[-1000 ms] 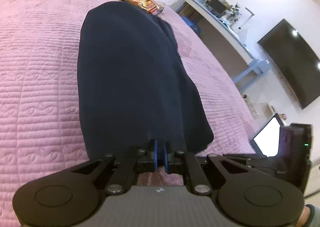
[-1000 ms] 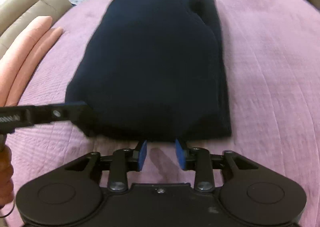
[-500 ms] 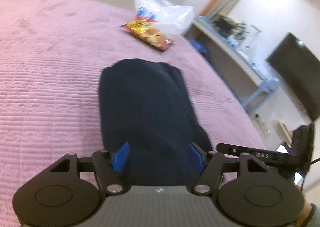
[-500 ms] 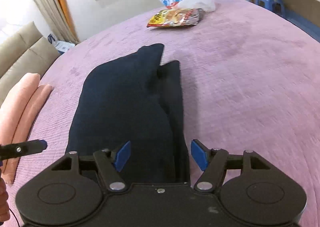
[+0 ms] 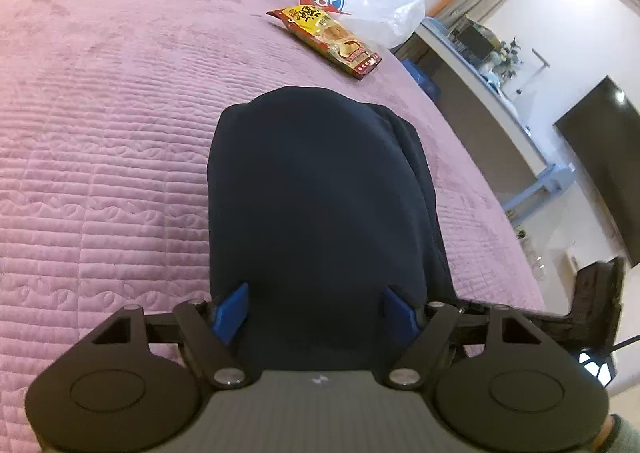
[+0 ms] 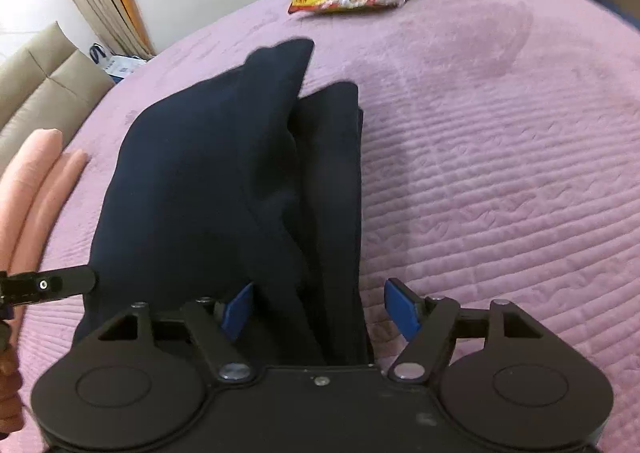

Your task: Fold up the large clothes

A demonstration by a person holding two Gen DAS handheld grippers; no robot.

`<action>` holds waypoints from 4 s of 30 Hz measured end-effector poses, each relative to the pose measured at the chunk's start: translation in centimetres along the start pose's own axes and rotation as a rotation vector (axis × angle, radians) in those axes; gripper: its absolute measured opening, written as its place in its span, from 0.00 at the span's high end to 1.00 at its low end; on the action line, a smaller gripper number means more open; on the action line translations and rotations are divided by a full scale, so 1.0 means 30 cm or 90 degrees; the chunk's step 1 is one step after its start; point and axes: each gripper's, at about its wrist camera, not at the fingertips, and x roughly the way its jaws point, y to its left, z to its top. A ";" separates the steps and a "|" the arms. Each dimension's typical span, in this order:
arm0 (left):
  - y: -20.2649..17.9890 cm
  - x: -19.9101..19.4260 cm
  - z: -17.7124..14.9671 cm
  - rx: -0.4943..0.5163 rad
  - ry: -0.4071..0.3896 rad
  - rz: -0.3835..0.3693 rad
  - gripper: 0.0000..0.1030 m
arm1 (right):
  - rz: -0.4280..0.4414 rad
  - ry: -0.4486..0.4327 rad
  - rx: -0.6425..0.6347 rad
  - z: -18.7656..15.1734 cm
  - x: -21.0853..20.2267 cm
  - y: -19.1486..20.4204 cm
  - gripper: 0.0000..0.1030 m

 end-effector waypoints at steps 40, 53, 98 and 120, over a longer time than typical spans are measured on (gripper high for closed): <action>-0.020 0.117 -0.024 -0.097 -0.012 -0.046 0.43 | 0.130 -0.003 0.030 -0.042 0.012 0.007 0.50; -0.155 -0.379 -0.156 -0.007 -0.092 -0.179 0.51 | 0.210 -0.093 0.015 -0.258 -0.419 0.264 0.55; -0.147 -0.781 -1.102 0.083 -0.144 -0.052 0.85 | 0.069 -0.221 -0.451 -0.725 -0.338 0.885 0.69; -0.171 -0.777 -1.095 0.149 -0.106 -0.009 0.93 | -0.060 -0.102 -0.333 -0.783 -0.240 0.742 0.68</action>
